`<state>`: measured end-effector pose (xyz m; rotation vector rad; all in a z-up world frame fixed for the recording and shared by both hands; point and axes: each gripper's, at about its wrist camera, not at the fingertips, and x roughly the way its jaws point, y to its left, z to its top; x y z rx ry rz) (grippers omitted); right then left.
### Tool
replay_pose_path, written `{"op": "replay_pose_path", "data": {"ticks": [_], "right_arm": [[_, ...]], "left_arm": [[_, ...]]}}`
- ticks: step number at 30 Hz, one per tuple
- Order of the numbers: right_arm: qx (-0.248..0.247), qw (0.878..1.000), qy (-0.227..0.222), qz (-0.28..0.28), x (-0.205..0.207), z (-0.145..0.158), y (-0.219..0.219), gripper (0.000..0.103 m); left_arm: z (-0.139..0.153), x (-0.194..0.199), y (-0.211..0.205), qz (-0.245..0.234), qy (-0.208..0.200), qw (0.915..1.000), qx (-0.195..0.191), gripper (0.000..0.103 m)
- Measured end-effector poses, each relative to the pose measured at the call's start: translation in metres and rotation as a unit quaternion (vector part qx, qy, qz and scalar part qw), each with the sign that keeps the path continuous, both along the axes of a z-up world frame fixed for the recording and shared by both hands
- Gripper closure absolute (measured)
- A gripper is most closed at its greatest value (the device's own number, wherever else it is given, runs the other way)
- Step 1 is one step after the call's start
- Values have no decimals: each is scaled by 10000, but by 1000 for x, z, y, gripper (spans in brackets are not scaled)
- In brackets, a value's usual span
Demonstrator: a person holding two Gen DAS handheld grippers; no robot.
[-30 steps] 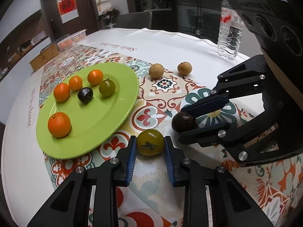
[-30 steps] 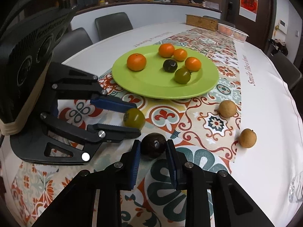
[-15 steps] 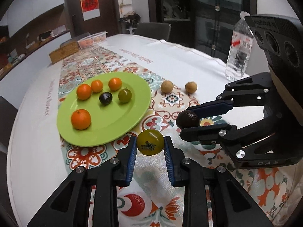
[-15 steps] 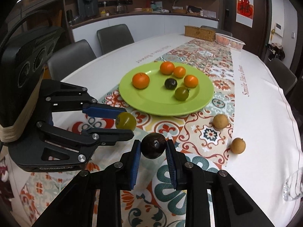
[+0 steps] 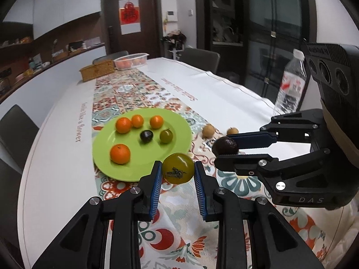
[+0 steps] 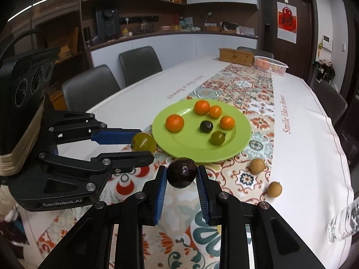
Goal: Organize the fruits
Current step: 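Carry the tomato and plum onto the green plate and open both tools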
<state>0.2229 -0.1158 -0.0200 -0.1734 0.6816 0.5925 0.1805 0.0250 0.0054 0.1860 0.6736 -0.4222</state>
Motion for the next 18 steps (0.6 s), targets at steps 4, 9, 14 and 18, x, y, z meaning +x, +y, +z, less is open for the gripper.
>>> {"op": "replay_pose_path", "data": {"ticks": [4,9,14,18], "right_arm": [[102,9999,-80,3,5,9,4,75],[200,9997,-140,14,15,18,10,75],[276,9994,-229,25,26,27,15,75],[300,9991,-303,-11,39,34,17,75]], "left_arm": [[11,4,7,238,-85,9996,-80,75],[21,8,12,397,-221,9989,-82,75],[28,17,16,598,-310,9977,-78,75],[29,30,20,752,-314,9966,-85,75]]}}
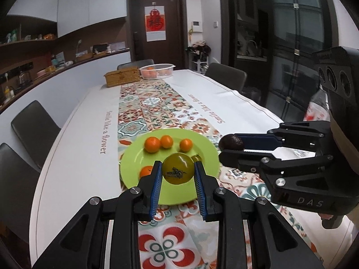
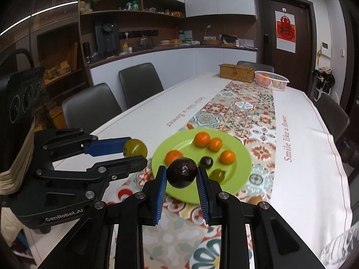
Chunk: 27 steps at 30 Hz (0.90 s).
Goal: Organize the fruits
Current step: 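Carry the tomato and plum onto the green plate and open both tools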
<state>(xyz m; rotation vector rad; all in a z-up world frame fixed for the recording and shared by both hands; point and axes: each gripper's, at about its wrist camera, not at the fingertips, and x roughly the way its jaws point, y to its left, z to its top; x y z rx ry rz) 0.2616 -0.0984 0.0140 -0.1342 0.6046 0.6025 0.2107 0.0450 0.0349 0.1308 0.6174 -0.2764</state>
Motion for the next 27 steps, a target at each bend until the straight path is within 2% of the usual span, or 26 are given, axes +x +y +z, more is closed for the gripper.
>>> {"op": "replay_pose_path", "data": {"ticks": [6,11,14,27], "right_arm": [[-70,10000,22,-28,27,4,5,75],[-92,9997,215,-27,54,1,10,75],[-119,9991,394,-31,73,-6,15,75],[-370,9945,965,-157,132,-42,33,75]], "left_arm": [[-3,25,7,159,128,9998,-85,75],[-10,49,14,284,296,9990,-163,75],[-15,63,19,345,446,9980,-286,75],[-54,127,34,540,1094,9918,-385,75]]}}
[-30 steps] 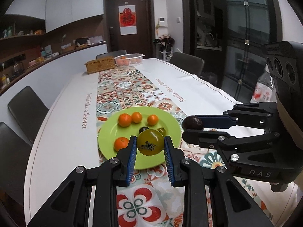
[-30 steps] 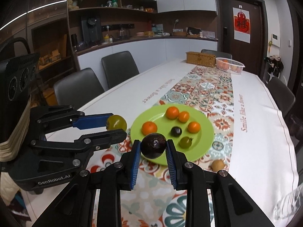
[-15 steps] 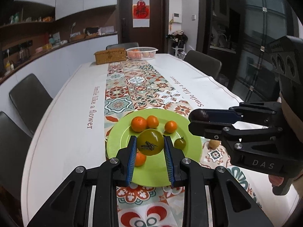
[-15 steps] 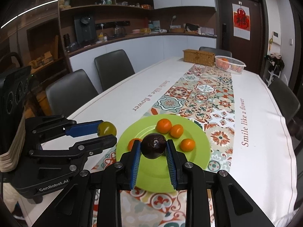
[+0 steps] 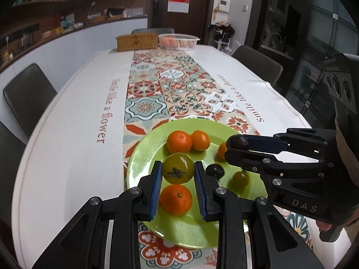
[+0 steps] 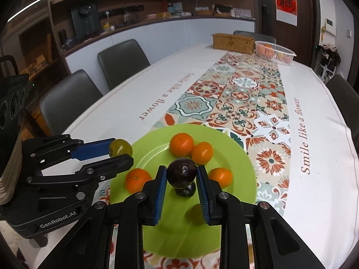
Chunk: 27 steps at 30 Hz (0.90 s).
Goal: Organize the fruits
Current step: 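Carry the tomato and plum onto the green plate and open both tools, then lift both open tools away and move toward the brown round fruits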
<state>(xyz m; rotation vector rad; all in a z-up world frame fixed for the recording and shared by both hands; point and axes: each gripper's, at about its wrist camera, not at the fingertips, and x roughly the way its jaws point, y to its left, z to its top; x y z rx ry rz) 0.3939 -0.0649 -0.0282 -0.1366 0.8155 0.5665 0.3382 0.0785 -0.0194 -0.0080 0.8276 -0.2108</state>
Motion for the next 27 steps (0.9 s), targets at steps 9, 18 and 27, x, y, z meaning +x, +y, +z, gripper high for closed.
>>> {"op": "replay_pose_path", "data": {"ticks": [9,18,27], "right_arm": [[-115,9996,212,-119,22,-20,2,75],[-46,9997,35,-254,13,-9,-8,72],[-12,9993,-351,-159,-33,18,-24,72]], "left_arm": [[-17,16,-1,9,189,9998,40,73],[-4,-2,-3,117,15,9995,284,63],[29,-46,-15,151,-467,9975,513,57]]}}
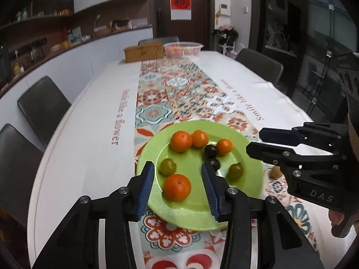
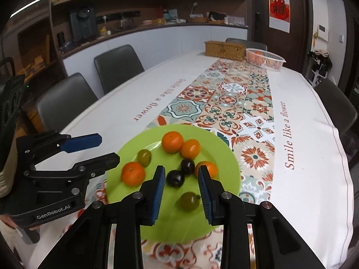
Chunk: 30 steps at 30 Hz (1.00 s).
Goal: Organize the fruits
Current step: 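Lift both open tools away and move toward the brown round fruits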
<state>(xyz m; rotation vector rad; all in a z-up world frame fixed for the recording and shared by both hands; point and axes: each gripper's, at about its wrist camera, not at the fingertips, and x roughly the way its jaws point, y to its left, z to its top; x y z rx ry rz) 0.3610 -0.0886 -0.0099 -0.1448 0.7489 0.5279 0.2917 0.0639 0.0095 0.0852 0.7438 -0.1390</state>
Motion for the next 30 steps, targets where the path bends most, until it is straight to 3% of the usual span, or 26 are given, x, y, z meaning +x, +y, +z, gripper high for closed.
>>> {"op": "replay_pose_path", "data": {"ticks": [11,16,20,30], "right_arm": [[296,9983,-480,-165,-65,35,-41,55],[193,9965,-730,-358,-88,45,-62,55],[193,9951,-817,-515,-103,46,-80,50],[12,9905,-993,-950,-126,33,-114,50]], "left_arm": [[41,-62,-35,-217,-664,9975,61,38],[49,-81,-56,-367,-892,9952,140,29],[49,-94,-73,-549,-1060,9926,200,24],[32,-106,-100,-975,-1434,9847,162,22]]}}
